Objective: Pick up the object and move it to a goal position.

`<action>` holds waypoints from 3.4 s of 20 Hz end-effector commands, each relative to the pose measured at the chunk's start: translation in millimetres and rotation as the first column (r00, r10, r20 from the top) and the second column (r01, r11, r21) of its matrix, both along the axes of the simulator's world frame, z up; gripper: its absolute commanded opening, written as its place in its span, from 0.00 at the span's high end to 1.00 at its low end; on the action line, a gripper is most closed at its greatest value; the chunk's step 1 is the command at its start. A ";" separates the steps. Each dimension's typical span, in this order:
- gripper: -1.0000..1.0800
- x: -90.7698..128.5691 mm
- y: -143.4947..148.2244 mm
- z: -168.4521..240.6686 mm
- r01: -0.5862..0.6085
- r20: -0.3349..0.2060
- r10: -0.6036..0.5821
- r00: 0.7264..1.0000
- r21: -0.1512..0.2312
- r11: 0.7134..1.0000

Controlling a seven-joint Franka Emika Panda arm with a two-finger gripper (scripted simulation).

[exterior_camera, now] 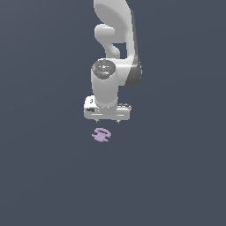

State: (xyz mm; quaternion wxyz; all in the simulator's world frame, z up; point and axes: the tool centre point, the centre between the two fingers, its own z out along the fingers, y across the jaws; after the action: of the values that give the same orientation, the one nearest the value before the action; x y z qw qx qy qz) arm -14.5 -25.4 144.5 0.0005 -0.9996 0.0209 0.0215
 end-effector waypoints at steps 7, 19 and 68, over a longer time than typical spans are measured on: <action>0.04 4.0 19.8 5.5 -0.016 0.022 0.016 1.000 0.018 1.000; 0.04 6.0 29.1 7.3 -0.039 0.033 0.038 0.999 0.026 0.999; 0.04 6.0 -36.1 -78.3 -0.906 0.039 0.905 0.424 0.000 0.424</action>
State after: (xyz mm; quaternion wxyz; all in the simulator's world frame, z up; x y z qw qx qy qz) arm -8.5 -60.3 68.2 -0.0002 -0.8625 -0.5060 0.0026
